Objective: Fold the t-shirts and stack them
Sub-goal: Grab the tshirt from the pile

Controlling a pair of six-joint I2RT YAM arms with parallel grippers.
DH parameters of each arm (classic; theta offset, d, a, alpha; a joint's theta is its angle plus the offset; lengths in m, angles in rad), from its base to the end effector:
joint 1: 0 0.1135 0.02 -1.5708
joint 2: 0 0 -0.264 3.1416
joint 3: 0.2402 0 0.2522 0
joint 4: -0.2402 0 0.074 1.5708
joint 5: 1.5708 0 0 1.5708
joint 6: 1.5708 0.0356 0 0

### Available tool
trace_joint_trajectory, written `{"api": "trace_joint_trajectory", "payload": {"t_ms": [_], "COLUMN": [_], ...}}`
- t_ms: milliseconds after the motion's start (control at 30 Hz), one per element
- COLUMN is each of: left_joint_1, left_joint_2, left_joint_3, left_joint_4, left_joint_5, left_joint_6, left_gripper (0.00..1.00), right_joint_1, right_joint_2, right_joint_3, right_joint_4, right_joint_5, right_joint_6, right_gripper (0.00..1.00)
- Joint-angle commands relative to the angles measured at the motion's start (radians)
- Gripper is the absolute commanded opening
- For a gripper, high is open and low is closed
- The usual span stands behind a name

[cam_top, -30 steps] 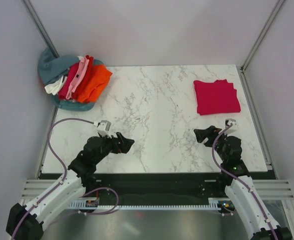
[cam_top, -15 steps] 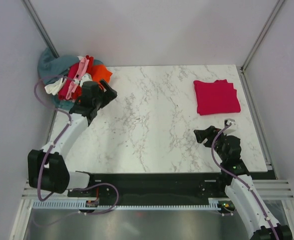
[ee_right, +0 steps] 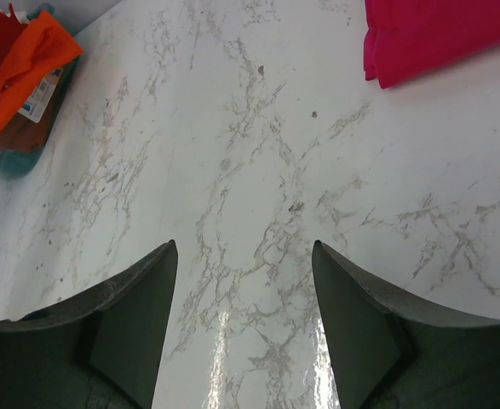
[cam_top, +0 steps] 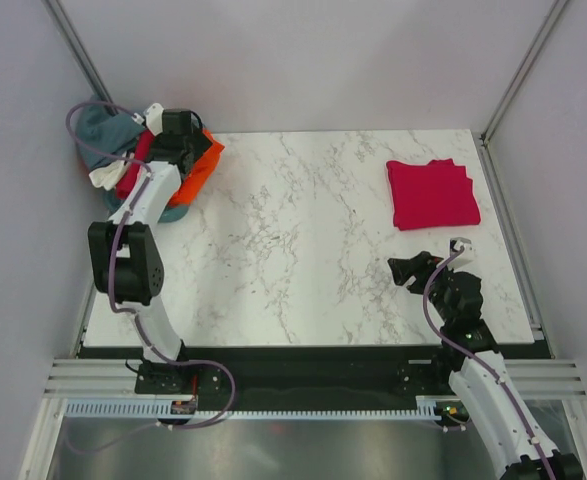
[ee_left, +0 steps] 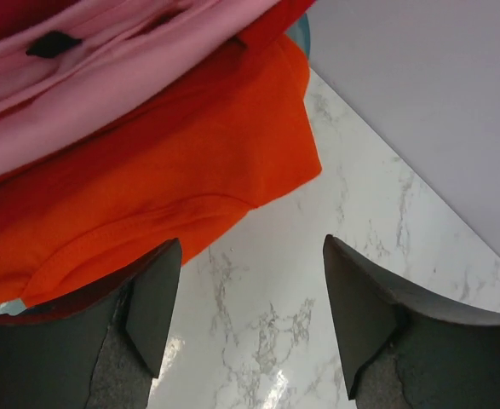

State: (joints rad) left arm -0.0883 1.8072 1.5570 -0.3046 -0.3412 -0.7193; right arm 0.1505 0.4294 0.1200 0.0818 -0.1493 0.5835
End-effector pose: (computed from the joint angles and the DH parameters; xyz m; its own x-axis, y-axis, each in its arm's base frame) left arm 0.4248 -0.0257 0.3110 -0.2628 -0.6000 -0.7556 -0.4963 0.7556 -0.4274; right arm 0.1356 0.0259 0.1813 -0.3468 0.4985 -0.7945 -0.1204 0.8164 0.5648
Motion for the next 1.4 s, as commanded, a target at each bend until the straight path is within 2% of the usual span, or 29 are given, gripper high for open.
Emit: {"api": "trace_joint_trajectory", "payload": {"t_ms": [0,367,633,733,767,800,867,933,1200,1367], "left_joint_1": [0.013,0.016,0.058,0.079,0.081,0.082,0.082,0.082,0.082,0.079], "left_joint_2": [0.099,0.36,0.461,0.457,0.448,0.411,0.371,0.309,0.078,-0.106], "left_joint_3": [0.124,0.368,0.408,0.402,0.39,0.384,0.376,0.38,0.38,0.342], "left_joint_4": [-0.034,-0.064,-0.117,-0.133,-0.133,-0.133,-0.13,-0.128,-0.111,-0.106], "left_joint_5": [-0.07,-0.131,-0.139,-0.128,-0.134,-0.169,-0.203,-0.229,-0.239,-0.099], "left_joint_6": [0.049,0.152,0.106,0.097,0.096,0.098,0.1,0.107,0.087,0.029], "left_gripper": [0.74,0.76,0.77,0.45,0.25,0.18,0.1,0.04,0.02,0.02], "right_joint_1": [0.003,0.003,0.001,0.001,0.003,0.001,0.001,0.001,0.003,0.001], "right_joint_2": [-0.001,0.006,0.006,0.005,0.006,0.006,0.008,0.008,0.011,0.009], "right_joint_3": [-0.005,-0.005,-0.006,-0.006,-0.005,-0.006,-0.006,-0.005,-0.003,-0.005], "right_joint_4": [0.013,0.019,0.019,0.019,0.019,0.021,0.019,0.019,0.019,0.019], "right_joint_5": [0.016,0.013,0.019,0.019,0.017,0.017,0.019,0.019,0.019,0.02], "right_joint_6": [0.001,-0.005,-0.005,-0.004,-0.007,-0.005,-0.005,-0.005,-0.007,-0.007], "right_gripper": [0.73,0.72,0.72,0.72,0.72,0.72,0.72,0.72,0.71,0.71]}}
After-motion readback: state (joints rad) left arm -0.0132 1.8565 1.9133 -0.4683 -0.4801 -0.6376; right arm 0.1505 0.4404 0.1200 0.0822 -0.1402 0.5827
